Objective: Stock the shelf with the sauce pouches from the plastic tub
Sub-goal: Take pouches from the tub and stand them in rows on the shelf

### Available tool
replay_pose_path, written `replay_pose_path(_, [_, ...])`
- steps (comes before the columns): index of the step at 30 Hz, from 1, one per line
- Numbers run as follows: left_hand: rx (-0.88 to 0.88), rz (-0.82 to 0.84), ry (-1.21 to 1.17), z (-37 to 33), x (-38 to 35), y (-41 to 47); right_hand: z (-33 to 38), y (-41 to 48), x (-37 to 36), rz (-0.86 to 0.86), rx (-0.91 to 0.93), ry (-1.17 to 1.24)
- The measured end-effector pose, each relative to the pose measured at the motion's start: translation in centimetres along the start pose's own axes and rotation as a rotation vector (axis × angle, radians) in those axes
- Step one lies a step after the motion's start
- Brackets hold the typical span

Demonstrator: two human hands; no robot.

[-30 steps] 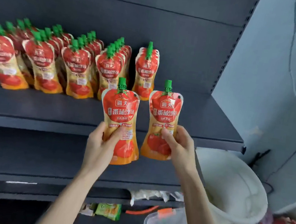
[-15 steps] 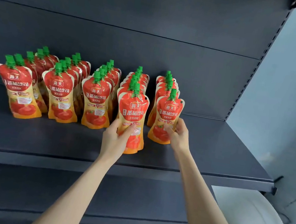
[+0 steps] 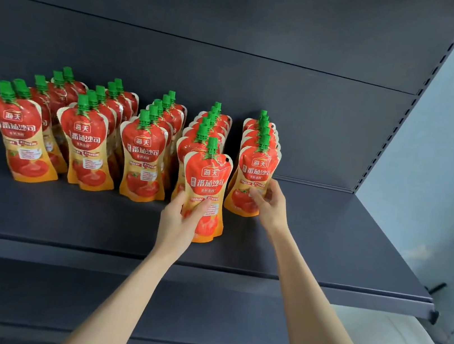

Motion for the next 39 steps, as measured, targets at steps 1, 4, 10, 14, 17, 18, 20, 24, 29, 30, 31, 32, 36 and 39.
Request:
replay_pose_path(1, [-0.003,0.002,-0.003,0.0,-0.1,0.0,-0.1,0.1,0.1,-0.007,0.001,-0.019])
replay_pose_path(4, [-0.008,0.011,0.005,0.0,-0.2,-0.1,0.1,0.0,0.1,-0.001,0.006,-0.020])
replay_pose_path(10, [-0.009,0.018,-0.002,0.1,-0.4,-0.1,0.2,-0.1,0.2,0.024,0.012,-0.007])
replay_pose_path(14, [-0.004,0.035,-0.021,-0.1,-0.8,-0.4,0.2,0.0,0.3,0.010,0.015,-0.026])
replay_pose_path(17, [0.029,0.075,-0.063,0.2,-1.3,-0.7,0.1,-0.4,0.5,-0.032,0.011,-0.048])
replay_pose_path(18, [0.038,0.090,-0.081,0.3,-1.4,-0.8,0.2,-0.8,0.9,-0.068,0.022,-0.050])
replay_pose_path(20, [0.044,0.114,-0.123,0.4,-1.6,-0.9,0.2,-1.6,1.9,-0.150,0.045,-0.026])
replay_pose_path(24, [0.077,0.100,-0.167,0.2,-1.6,-0.9,0.1,-3.5,3.1,-0.205,0.060,0.059])
replay_pose_path(29, [0.033,0.063,-0.125,0.0,-1.1,-0.9,0.8,-5.4,2.2,-0.053,0.067,0.163])
replay_pose_path(30, [0.017,0.069,-0.118,-0.1,-1.2,-0.9,0.9,-5.8,1.7,0.000,0.062,0.190])
replay_pose_path(31, [0.005,0.080,-0.109,-0.1,-1.3,-0.8,1.0,-6.1,1.2,0.052,0.057,0.214])
replay_pose_path(32, [-0.001,0.094,-0.102,-0.1,-1.5,-0.8,1.1,-6.5,0.7,0.102,0.054,0.235])
replay_pose_path(36, [-0.026,0.118,-0.071,-0.1,-2.3,-0.8,1.4,-7.7,-0.9,0.255,0.059,0.261])
replay_pose_path(39, [-0.055,0.134,0.010,-0.1,-2.6,-0.6,1.2,-8.0,-1.1,0.295,0.058,0.254])
Point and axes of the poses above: each hand's wrist, its own y-axis towards the middle knuckle, its own x-axis out of the back of the hand, z = x × y, the point moved 9 cm from there along y, towards the middle knuckle, and after that the axes turned 15 degrees about -x, right-handed, at the moved point
